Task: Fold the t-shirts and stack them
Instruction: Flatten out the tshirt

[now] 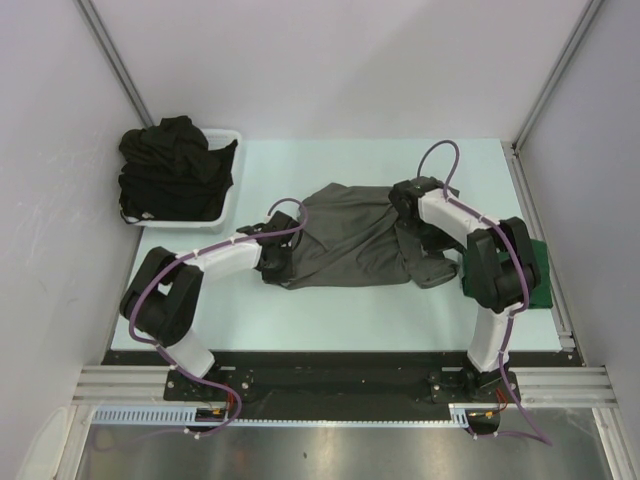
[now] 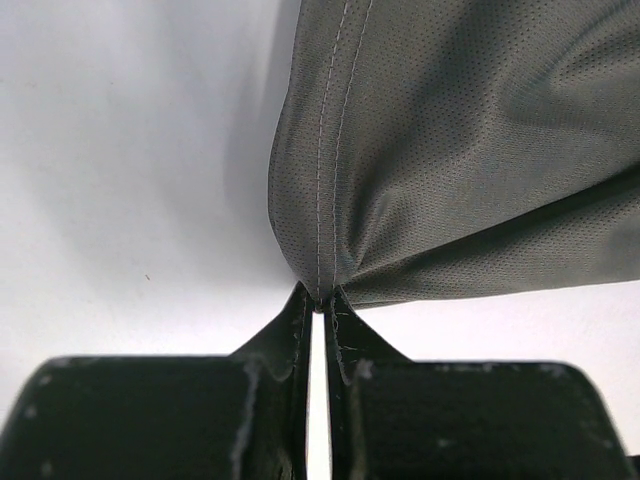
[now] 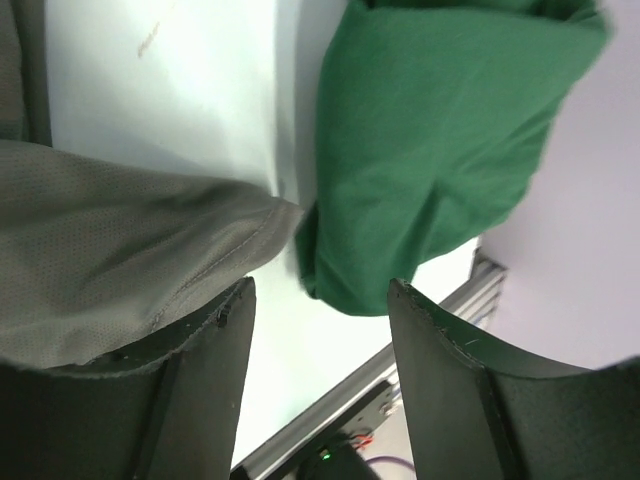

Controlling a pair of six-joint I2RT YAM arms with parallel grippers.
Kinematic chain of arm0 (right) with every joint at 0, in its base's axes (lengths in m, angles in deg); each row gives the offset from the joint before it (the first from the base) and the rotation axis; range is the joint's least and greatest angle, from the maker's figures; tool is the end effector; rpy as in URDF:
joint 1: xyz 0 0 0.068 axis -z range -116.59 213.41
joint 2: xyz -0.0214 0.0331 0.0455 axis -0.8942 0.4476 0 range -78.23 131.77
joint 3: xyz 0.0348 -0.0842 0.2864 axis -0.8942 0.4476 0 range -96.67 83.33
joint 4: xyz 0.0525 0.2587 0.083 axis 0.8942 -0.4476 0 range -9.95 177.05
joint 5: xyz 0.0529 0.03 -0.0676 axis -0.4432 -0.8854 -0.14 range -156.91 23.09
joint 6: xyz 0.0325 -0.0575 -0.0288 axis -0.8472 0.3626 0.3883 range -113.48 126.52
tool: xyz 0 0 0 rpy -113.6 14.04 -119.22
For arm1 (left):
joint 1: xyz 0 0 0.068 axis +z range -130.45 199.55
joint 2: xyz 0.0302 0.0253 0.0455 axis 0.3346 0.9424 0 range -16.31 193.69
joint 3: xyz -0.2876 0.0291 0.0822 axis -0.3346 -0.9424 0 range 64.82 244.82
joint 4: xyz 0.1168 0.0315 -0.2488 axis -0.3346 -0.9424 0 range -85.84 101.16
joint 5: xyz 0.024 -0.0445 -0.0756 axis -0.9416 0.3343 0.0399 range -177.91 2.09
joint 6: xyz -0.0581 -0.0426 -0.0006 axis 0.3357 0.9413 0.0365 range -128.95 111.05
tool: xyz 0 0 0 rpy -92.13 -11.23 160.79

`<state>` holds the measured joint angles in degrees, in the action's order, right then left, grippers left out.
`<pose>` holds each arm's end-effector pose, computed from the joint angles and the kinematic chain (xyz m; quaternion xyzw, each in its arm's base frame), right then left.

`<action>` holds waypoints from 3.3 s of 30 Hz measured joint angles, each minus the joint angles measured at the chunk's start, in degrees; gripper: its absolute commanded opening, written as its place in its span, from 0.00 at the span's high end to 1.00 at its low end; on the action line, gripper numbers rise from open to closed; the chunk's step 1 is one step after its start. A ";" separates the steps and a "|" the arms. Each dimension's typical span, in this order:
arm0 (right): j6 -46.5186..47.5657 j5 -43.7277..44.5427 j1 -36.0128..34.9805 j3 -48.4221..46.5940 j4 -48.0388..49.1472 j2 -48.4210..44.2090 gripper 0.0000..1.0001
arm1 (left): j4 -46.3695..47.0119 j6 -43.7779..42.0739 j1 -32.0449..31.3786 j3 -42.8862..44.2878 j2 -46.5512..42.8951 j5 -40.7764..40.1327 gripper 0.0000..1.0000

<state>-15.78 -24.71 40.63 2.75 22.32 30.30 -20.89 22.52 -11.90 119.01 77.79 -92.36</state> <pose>0.3532 0.1050 0.2035 -0.0123 0.9327 -0.3407 0.1178 0.2764 -0.1636 0.1568 -0.0063 0.9869 -0.0491 0.1537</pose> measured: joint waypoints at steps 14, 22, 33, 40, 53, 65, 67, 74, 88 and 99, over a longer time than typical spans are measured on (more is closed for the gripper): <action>-0.11 -12.48 4.39 5.73 6.71 -0.22 0.38 | -1.86 -0.15 -0.02 1.55 0.00 -0.35 1.00; 0.79 -16.70 6.08 7.02 11.43 -0.52 0.37 | -2.54 -0.46 0.00 1.88 -0.02 -0.37 1.00; 2.03 -16.90 9.60 7.48 14.12 -0.72 0.36 | -4.00 -0.48 -0.02 1.88 -0.72 -1.33 1.00; 2.84 -18.14 10.51 5.81 14.05 -2.32 0.36 | -5.35 -0.44 -0.04 1.88 -2.60 -2.95 1.00; 2.89 -21.84 12.52 6.14 14.21 -2.69 0.36 | -7.54 -0.42 -0.04 1.88 -3.54 -6.01 1.00; 2.84 -25.62 12.79 8.59 15.41 -2.69 0.36 | -8.39 -0.35 -0.04 2.27 -4.66 -6.58 1.00; 2.84 -26.16 12.79 9.05 15.58 -2.69 0.37 | -8.39 -0.28 -0.04 2.47 -4.66 -6.58 1.00; 2.89 -27.67 12.92 9.84 16.04 -2.69 0.74 | -8.41 -0.04 -0.04 2.54 -4.66 -6.56 1.00; 2.82 -28.57 12.96 9.25 15.78 -2.19 1.00 | -9.55 -0.07 -0.04 4.11 -4.66 -7.04 1.00; 6.43 -25.90 9.66 -18.14 13.86 -6.03 1.00 | -18.21 -6.16 1.18 42.69 5.27 -12.81 1.00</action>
<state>-9.36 -50.62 50.29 -15.39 36.18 24.27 -39.10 16.35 -10.71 161.70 83.06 -105.16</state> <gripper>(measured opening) 0.012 0.054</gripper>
